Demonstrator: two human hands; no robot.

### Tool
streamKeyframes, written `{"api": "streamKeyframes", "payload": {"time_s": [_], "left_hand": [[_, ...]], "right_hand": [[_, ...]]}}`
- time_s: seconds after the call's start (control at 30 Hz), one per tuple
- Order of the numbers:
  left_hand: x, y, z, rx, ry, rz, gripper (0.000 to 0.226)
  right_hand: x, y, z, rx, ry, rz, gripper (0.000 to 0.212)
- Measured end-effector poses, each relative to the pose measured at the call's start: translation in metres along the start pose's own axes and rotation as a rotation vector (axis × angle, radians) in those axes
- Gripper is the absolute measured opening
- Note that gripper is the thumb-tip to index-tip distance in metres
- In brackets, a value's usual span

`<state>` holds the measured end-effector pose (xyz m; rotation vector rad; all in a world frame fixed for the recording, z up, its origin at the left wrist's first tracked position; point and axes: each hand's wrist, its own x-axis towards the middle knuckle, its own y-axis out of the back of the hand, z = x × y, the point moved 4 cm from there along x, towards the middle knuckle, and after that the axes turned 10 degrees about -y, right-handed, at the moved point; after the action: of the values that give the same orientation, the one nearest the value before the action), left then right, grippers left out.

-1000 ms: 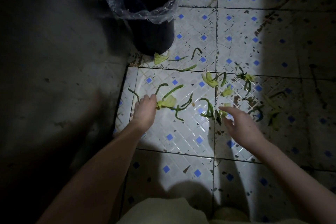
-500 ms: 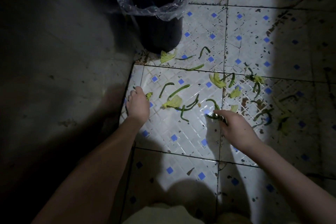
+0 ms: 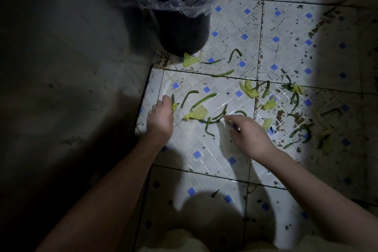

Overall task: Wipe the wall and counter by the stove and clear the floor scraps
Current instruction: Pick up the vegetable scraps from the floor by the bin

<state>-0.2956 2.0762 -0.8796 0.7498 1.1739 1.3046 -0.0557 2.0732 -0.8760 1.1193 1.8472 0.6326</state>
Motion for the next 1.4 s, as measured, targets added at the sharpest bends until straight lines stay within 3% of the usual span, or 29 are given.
{"api": "streamKeyframes", "payload": {"time_s": [0.37,0.57,0.73,1.07,1.4], "left_hand": [[-0.03,0.014,0.004,-0.011,-0.046,0.054,0.024],[-0.035,0.019,0.001,-0.007,-0.061,0.017,0.027],[-0.037,0.024,0.006,0.022,-0.069,-0.002,0.026],[-0.037,0.032,0.014,0.002,-0.038,-0.007,0.028],[-0.02,0.059,0.033,0.01,-0.131,0.012,0.039]], "right_hand": [[0.042,-0.028,-0.052,-0.393,0.328,-0.169,0.076],[0.04,-0.036,-0.061,-0.513,0.406,-0.161,0.057],[0.036,-0.035,-0.055,-0.505,0.317,-0.171,0.035],[0.022,-0.037,-0.05,-0.422,0.235,-0.253,0.034],[0.026,0.002,-0.056,-0.401,0.268,-0.149,0.03]]}}
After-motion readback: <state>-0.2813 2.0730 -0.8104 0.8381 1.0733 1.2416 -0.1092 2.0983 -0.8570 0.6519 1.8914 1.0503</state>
